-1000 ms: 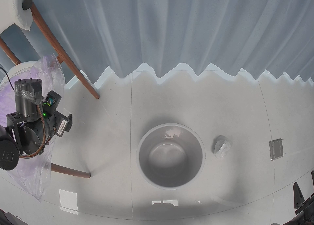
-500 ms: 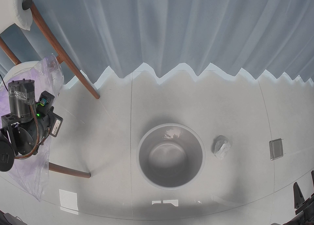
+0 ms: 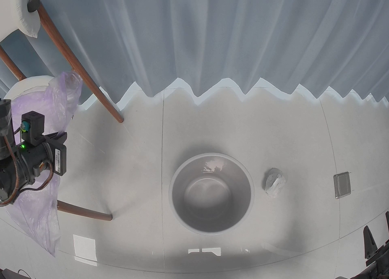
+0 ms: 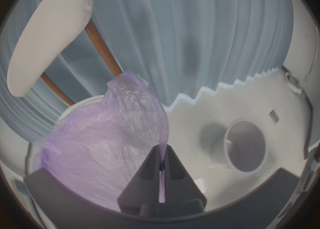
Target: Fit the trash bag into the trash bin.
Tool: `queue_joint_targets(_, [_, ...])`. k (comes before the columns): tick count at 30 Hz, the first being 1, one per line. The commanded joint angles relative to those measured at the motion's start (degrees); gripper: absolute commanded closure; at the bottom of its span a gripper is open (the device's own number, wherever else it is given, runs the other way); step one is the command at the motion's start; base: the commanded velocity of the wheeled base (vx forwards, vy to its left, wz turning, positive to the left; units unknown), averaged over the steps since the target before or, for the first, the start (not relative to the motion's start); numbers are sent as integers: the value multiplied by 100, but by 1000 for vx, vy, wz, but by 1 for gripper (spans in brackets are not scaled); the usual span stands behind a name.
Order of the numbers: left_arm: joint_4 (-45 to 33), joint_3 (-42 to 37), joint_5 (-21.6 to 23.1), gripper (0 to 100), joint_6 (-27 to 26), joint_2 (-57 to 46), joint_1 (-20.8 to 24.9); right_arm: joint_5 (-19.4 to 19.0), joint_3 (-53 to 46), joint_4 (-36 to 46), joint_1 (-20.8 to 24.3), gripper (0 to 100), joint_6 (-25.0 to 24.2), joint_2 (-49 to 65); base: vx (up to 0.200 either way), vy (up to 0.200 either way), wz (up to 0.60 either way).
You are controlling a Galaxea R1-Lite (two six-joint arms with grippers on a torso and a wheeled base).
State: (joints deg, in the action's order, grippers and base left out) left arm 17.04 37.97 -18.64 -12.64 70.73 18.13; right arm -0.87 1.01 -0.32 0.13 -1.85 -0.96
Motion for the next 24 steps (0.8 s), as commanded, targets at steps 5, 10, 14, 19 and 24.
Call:
queue_joint_targets(5, [-755,17,2295,100,1036,-1140,-1268,-1,-101,-3,4,0,10,88,0,0,0])
queue_joint_targets(10, [-737,0,3762,100,1537,-1158,-1734,-1,-101,-3,4,0,36,88,0,0,0])
queue_joint_targets(14, [-632,8,4325,100,2073,-1123,-1681,-1,-101,-3,4,0,36,88,0,0,0])
queue_joint_targets(19, [361,-115,4597,100,2969,-894,-1356,-1,-101,-3,4,0,27,88,0,0,0])
queue_joint_targets(24, [1056,-317,4782,100,3787,-912,-864,-1,-101,-3,4,0,27,79,0,0,0])
